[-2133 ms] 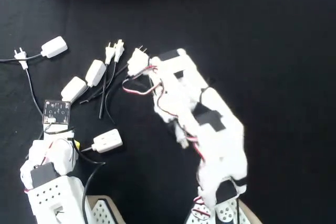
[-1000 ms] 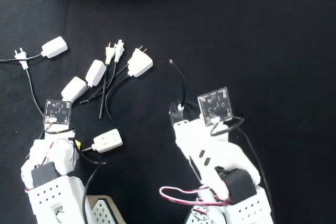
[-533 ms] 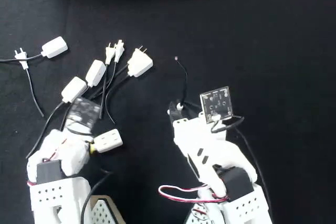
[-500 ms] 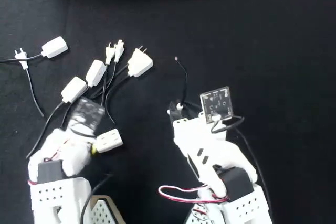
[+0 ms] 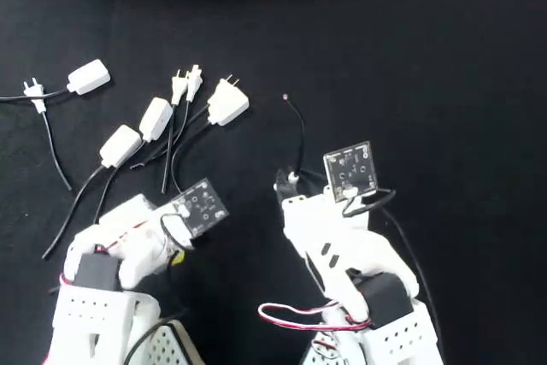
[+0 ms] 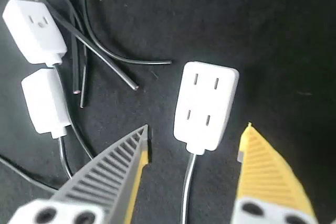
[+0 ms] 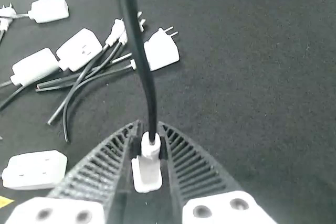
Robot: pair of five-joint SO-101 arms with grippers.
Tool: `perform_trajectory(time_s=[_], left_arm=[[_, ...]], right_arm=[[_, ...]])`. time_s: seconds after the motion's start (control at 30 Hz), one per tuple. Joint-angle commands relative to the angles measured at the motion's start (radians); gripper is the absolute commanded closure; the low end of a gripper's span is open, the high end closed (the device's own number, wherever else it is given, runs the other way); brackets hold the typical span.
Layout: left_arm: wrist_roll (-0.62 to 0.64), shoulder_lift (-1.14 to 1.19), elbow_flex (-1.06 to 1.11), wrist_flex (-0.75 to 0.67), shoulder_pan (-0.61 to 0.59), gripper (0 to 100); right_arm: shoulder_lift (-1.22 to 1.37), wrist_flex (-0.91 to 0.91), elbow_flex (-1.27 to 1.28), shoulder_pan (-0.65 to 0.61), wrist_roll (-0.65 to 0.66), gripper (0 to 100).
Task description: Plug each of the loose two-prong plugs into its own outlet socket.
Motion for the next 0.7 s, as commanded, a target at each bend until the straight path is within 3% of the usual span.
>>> perform_trajectory(time_s=[0.0,0.23,0.33,0.43,0.67], left_arm=[[-0.015,0.219,-0.111,-0.084,0.033,72],[-0.011,0.727,-0.191,-0.301,0.042,74],[0.017,0.852,-0.225,-0.354,0.041,76],[0.037,0.884,-0.265,-0.358,0.045,78],[0.048,0.884,-0.257,-0.328,0.097,85]], right_arm=[[0.008,0.008,-0.045,0.041,-0.008,98.7],[0.008,0.008,-0.045,0.055,-0.008,98.7],[0.004,0.012,-0.07,0.132,-0.008,98.7],[0.007,0.058,-0.113,0.19,-0.008,98.7],[0.007,0.066,-0.114,0.192,-0.008,98.7]])
